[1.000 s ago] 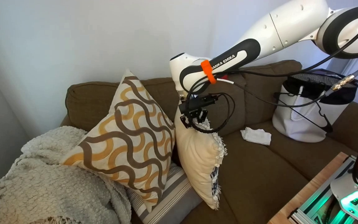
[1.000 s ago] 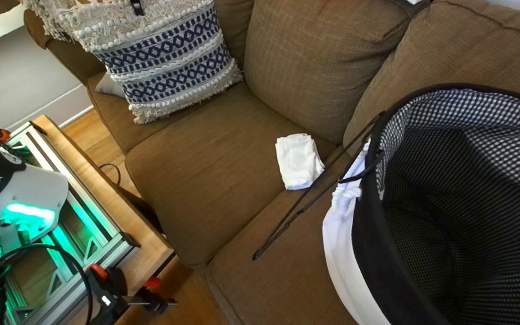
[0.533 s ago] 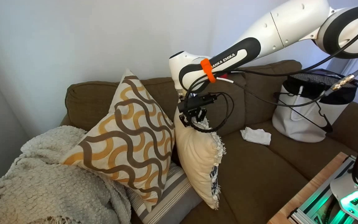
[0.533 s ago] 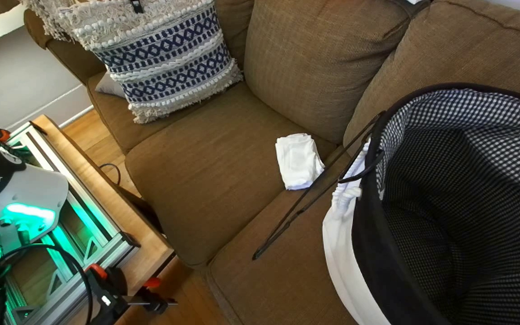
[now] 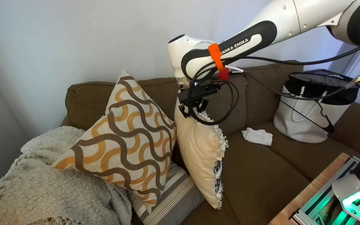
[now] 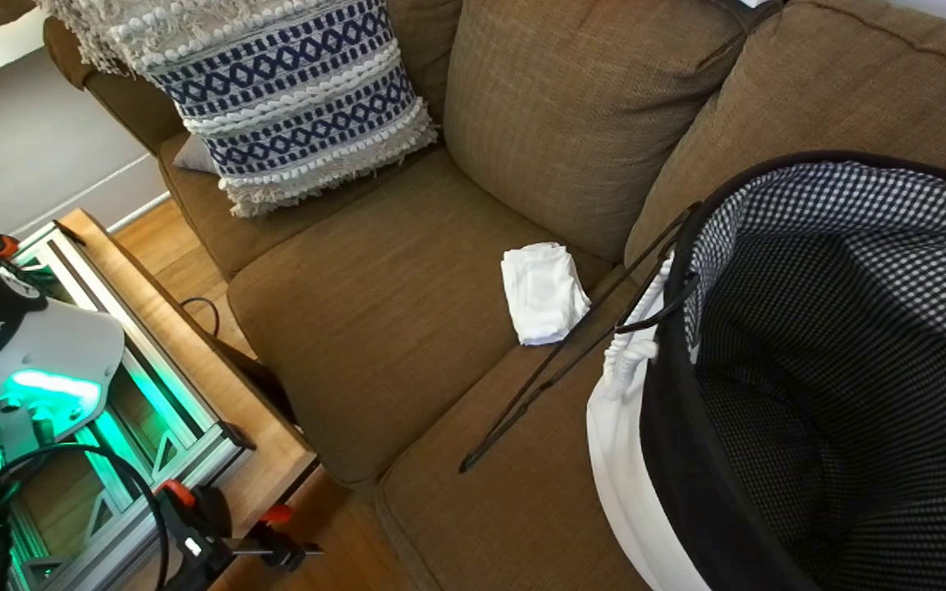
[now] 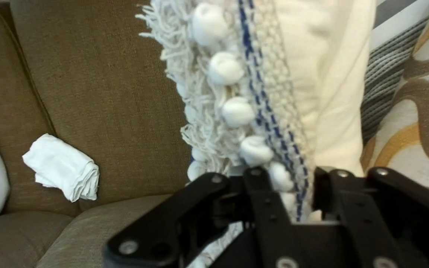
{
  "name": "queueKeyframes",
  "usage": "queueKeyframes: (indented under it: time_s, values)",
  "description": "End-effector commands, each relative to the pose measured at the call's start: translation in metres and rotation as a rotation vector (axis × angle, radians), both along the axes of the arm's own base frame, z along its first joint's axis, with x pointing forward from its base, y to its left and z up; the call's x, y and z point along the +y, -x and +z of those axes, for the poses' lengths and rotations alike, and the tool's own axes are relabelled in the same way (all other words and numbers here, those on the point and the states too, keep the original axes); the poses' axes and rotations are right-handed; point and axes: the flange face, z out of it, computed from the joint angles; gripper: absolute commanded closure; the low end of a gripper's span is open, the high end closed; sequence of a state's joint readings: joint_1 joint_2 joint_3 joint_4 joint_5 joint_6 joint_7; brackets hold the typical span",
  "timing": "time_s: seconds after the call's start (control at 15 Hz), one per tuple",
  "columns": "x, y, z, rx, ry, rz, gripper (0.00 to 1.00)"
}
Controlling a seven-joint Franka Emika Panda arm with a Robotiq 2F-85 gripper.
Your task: Pick up the white and blue throw pillow and move it to the right side of the couch
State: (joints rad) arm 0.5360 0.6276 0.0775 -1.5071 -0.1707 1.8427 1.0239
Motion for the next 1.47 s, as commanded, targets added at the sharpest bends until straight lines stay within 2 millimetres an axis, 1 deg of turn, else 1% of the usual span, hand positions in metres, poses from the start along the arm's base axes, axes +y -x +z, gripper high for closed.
queueKeyframes:
  time_s: [0.0, 0.2, 0.27, 0.33, 0.4, 0.47, 0.53, 0.67, 0.73, 0.8, 0.93, 1.07, 1.2, 1.4]
  values:
    - [-0.007, 0.034, 0.076, -0.058, 0.046, -0.025, 0.96]
    - [-0.005, 0.059, 0.121, -0.092, 0.053, -0.042, 0.96]
    - [-0.002, 0.066, 0.134, -0.095, 0.043, -0.028, 0.96]
    - [0.008, 0.067, 0.136, -0.089, 0.018, 0.012, 0.96]
    - [0.01, 0.049, 0.109, -0.066, 0.01, -0.02, 0.86]
    - [0.014, 0.056, 0.119, -0.073, 0.001, -0.009, 0.86]
    - [0.017, 0.06, 0.124, -0.077, -0.004, -0.001, 0.86]
    - [0.018, 0.062, 0.122, -0.073, -0.002, 0.003, 0.86]
    - [0.016, 0.062, 0.12, -0.069, 0.002, 0.002, 0.96]
    - [0.005, 0.066, 0.125, -0.076, 0.028, 0.002, 0.96]
    - [-0.014, 0.075, 0.126, -0.052, 0.062, -0.009, 0.96]
    - [-0.039, 0.09, 0.134, -0.052, 0.119, -0.05, 0.96]
    - [-0.064, 0.098, 0.147, -0.086, 0.178, -0.087, 0.96]
    - [-0.102, 0.105, 0.177, -0.126, 0.26, -0.107, 0.96]
